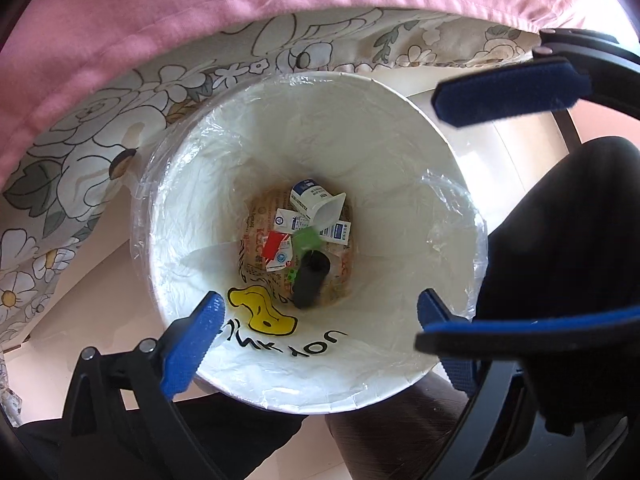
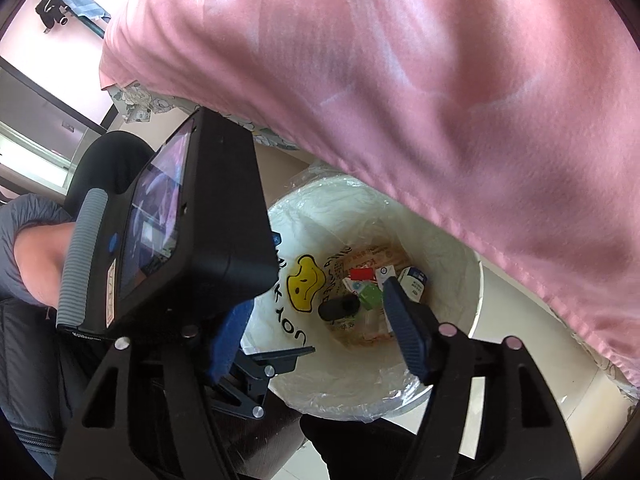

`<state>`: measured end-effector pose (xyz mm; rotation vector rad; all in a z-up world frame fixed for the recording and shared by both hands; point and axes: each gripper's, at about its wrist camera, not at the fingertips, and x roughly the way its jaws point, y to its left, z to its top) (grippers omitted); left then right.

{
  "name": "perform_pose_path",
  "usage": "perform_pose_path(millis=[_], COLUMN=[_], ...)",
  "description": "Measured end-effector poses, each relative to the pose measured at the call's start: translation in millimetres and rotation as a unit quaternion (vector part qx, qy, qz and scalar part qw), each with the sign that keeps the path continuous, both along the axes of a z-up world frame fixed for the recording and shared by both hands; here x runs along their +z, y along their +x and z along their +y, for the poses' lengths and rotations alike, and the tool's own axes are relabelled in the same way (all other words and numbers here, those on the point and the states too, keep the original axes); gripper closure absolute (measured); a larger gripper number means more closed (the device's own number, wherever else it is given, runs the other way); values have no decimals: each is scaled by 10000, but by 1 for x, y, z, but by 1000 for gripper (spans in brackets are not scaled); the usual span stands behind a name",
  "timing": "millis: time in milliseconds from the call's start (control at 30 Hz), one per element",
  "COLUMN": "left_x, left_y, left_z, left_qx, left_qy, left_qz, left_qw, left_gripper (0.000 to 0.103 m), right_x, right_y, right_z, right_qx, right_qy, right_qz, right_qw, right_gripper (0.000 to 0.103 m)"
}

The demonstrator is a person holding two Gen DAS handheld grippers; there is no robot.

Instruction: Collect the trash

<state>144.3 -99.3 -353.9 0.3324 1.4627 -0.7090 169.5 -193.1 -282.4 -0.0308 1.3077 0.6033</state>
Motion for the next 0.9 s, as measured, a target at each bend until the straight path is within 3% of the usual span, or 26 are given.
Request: perform_pose_path(millis=[233,533,900], left_x=[1,-2,20], left_y=[-1,2,4], left_z=[-6,-11,-8], left_qx=[-58,-24,91], left_qy=[17,94,157], left_qz=[84,29,-178], left_qw=[9999,9999,9997], left_gripper=[4,4,4], right_x=[-1,0,16], right_y=[-2,-5,-13], right_z=[-1,-6,-11], right_qx=[-4,-94,-253], right_qy=[-17,-37,-60], right_qz=[2,-9,-234], right_qw=[10000,9999,9994], right_gripper=[17,15,8])
